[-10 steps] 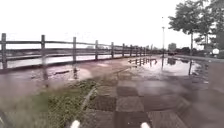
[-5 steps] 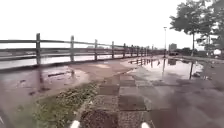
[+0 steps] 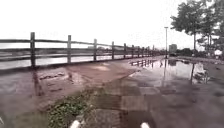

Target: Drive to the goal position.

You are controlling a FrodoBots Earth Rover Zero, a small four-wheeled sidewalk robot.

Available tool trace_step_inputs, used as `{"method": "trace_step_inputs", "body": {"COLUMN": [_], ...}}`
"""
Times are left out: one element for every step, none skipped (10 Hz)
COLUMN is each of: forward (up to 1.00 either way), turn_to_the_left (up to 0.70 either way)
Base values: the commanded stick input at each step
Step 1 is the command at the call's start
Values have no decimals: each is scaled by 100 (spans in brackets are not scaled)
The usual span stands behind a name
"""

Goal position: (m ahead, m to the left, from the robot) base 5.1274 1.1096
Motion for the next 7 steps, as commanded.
{"method": "trace_step_inputs", "body": {"forward": [70, 70, 70, 70, 70, 70, 70], "turn_to_the_left": [0, 0, 0, 0, 0, 0, 0]}}
